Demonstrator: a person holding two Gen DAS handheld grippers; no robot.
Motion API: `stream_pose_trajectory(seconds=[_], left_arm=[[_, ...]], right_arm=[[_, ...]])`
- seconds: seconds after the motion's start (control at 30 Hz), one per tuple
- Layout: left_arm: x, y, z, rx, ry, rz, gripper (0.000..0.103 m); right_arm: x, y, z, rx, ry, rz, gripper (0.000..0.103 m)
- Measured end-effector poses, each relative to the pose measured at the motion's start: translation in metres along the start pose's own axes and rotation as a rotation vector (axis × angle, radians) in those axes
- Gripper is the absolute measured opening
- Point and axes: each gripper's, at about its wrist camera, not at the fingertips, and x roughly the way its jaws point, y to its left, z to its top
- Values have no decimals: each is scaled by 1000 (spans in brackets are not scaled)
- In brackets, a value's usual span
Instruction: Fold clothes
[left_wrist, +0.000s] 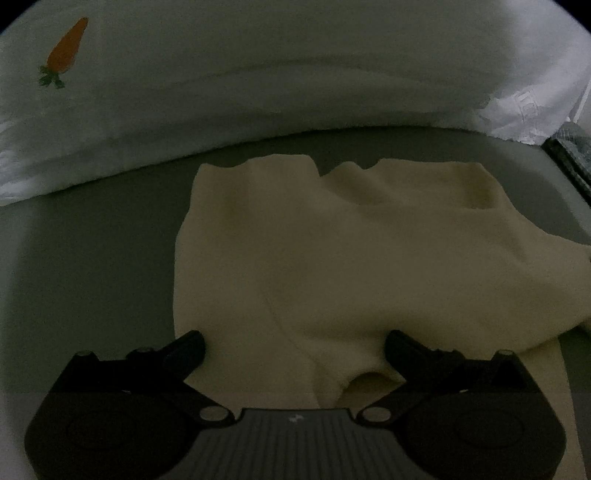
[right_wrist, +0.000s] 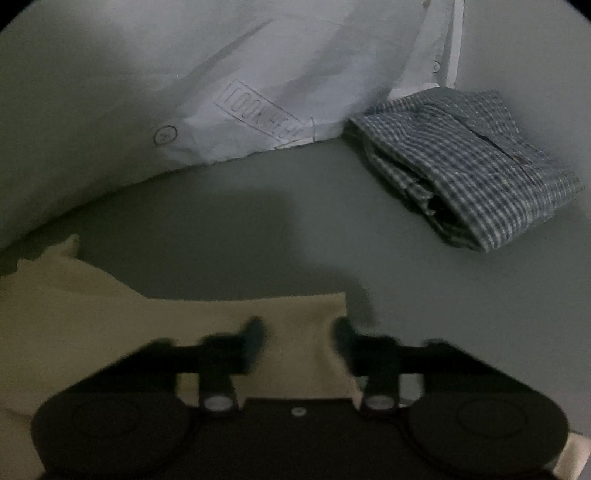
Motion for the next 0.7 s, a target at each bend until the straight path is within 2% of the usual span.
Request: stream_pose_trajectory(seconds=[0.03,0.13,0.27,0.33,0.47,0.53,0.6,0.63,0.7], left_arm=[[0,0,0,-2,-2,2,103],[3,0,7,-7,40,3,103],[5,2,20,-47,122,9,103],[-10,8,22,-110,156,16,101],[-80,35,-1,-284,23,-57,102],[-117,49,-21,-341,-35,-68,102],[-143,61,-53,-363,-57,-41,102],[-156,67,-68,-374,-66,-27,102],[-161,71,-97,-400,-31,-10,102]], right_arm=[[-1,1,1,-16,-6,-7,7],[-15,7,9,-66,-44,-13,6],[-67,32,26,-124,-203,44,6],[-110,57,29,-220,-314,122,5],[-214,109,4,-441,-545,311,5],[-263,132,-25,-549,-603,449,5],[-292,152,-61,-655,-565,607,5],[-293,162,-82,-710,-516,652,5],[-294,180,-124,-816,-414,734,5]])
